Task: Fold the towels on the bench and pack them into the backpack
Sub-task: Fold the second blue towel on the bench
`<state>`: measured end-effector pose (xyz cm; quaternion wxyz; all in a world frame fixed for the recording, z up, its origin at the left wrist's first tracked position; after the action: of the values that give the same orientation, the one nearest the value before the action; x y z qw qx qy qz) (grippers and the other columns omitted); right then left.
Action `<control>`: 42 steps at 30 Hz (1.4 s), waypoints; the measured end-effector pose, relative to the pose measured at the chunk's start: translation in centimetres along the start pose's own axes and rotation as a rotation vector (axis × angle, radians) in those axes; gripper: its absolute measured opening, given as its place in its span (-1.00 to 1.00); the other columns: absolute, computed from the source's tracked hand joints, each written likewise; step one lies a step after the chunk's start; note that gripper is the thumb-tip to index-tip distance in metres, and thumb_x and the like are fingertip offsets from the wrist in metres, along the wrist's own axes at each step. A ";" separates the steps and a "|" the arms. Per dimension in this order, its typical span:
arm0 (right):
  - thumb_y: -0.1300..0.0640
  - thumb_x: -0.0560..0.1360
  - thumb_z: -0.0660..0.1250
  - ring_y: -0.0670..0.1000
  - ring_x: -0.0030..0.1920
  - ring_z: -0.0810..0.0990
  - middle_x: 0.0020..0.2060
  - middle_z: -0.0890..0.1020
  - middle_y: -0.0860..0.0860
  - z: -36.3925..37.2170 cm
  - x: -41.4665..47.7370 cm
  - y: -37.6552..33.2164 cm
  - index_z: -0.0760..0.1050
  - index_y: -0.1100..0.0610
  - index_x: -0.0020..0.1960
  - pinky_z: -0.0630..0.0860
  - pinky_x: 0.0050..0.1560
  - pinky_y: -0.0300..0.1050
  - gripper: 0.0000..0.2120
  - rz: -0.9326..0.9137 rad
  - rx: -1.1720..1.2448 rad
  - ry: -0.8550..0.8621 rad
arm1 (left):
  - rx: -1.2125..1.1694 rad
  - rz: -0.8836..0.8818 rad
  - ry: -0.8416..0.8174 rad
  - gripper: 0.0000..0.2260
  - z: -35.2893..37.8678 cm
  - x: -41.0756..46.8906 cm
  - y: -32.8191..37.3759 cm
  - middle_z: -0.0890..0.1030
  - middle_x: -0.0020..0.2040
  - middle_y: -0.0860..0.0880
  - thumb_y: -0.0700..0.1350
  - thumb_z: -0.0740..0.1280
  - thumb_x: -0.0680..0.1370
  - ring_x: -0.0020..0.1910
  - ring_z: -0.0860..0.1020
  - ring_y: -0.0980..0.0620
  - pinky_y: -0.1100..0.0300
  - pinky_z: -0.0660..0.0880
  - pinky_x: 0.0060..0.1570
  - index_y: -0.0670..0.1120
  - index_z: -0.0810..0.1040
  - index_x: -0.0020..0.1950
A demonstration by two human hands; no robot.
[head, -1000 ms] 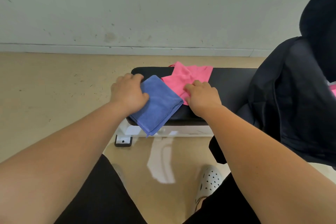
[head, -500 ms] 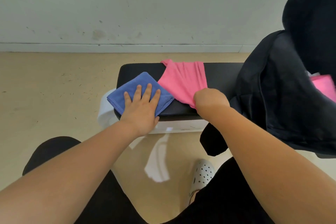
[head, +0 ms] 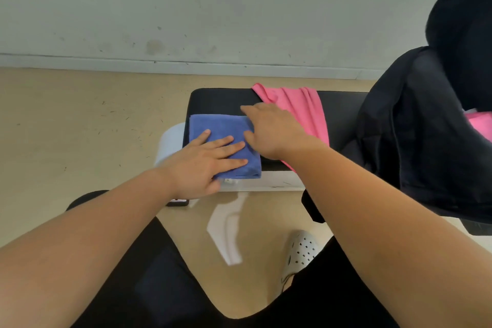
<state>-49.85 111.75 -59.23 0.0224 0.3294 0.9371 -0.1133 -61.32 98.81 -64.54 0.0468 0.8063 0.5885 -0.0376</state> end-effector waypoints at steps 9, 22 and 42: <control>-0.36 0.31 0.46 0.15 0.33 0.37 0.31 0.44 0.04 2.5 3.4 0.1 0.19 0.05 0.57 0.36 0.25 0.09 -0.01 0.009 -0.129 -0.127 | -0.261 -0.532 0.236 -0.30 -3.9 0.4 -5.2 0.40 0.48 -0.08 0.18 0.45 0.43 0.43 0.38 -0.14 -0.08 0.37 0.35 -0.04 0.35 0.50; -0.11 0.26 0.59 0.01 -0.15 0.51 -0.18 0.50 -0.09 1.3 6.7 0.3 0.40 0.00 -0.10 0.39 -0.27 -0.09 -0.57 -0.044 -0.046 -0.222 | -0.145 -0.482 -0.132 -0.73 -5.3 6.0 -8.7 0.55 -0.18 0.04 0.09 0.53 0.33 -0.23 0.49 0.01 0.07 0.50 -0.23 0.03 0.50 -0.17; 0.06 0.40 0.49 0.18 0.35 0.51 0.29 0.58 0.13 4.4 -0.1 -0.4 0.52 0.15 0.10 0.48 0.25 0.10 -0.67 -0.224 0.029 0.292 | -0.086 -0.473 0.127 -0.37 0.3 -0.3 -3.5 -0.06 0.65 -0.03 0.27 -0.05 0.61 0.62 -0.05 -0.09 -0.23 -0.02 0.52 0.07 -0.06 0.64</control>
<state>-50.15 110.34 -63.46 -0.1312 0.2361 0.9596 -0.0795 -64.75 99.52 -64.88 0.0339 0.6441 0.7637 0.0283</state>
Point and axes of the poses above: each hand's wrist, its own x-axis towards the middle knuckle, its own z-axis out of the palm, y = z × x, the point moved 4 cm from there along x, towards the middle knuckle
